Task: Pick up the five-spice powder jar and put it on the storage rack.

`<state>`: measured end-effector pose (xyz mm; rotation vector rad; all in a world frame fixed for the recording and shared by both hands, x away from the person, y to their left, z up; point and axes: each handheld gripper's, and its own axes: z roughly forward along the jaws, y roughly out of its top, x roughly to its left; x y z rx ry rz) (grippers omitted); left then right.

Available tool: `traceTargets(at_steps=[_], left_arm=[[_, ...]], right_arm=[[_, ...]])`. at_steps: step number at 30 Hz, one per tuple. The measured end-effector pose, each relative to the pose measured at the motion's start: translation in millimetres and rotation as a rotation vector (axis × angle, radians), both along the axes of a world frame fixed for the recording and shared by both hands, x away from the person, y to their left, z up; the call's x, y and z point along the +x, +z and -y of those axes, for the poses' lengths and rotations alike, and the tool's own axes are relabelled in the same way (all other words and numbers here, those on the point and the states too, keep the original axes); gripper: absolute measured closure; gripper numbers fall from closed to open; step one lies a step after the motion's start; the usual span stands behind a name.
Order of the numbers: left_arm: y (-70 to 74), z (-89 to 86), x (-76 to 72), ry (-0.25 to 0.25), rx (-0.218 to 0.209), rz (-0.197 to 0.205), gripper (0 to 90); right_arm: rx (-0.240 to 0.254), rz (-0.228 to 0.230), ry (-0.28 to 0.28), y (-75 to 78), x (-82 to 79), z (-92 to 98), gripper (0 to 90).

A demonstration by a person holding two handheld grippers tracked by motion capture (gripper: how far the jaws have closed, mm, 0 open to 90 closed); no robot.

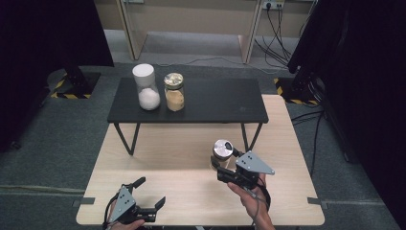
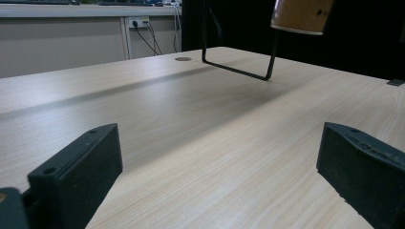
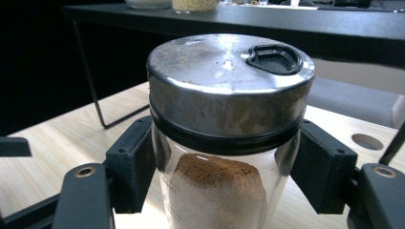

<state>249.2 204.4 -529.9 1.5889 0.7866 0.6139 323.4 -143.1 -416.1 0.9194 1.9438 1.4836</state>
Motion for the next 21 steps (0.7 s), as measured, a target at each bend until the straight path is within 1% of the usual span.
traceTargets(at_steps=[2, 7, 12, 14, 19, 21], left_arm=[[-0.3, -0.1, 0.2, 0.0, 0.001, -0.002, 1.0], [-0.2, 0.0, 0.2, 0.001, 0.001, -0.001, 1.0], [-0.3, -0.1, 0.3, 0.0, 0.002, -0.001, 1.0], [-0.5, 0.1, 0.3, -0.001, 0.003, -0.002, 1.0], [-0.3, -0.1, 0.3, 0.0, 0.002, -0.002, 1.0], [-0.3, -0.2, 0.3, 0.0, 0.0, -0.002, 1.0]], right_arm=[[0.001, -0.003, 0.003, 3.0, 0.3, -0.2, 31.0], [-0.002, 0.012, 0.008, 13.5, 2.2, -0.5, 30.9], [-0.011, 0.02, 0.024, 23.4, 4.4, -3.5, 30.9], [-0.016, 0.02, 0.038, 27.6, 5.2, -5.8, 31.0], [-0.006, 0.005, 0.073, 36.5, 10.6, -12.2, 31.0], [-0.015, 0.009, 0.077, 39.6, 12.7, -14.5, 31.0]])
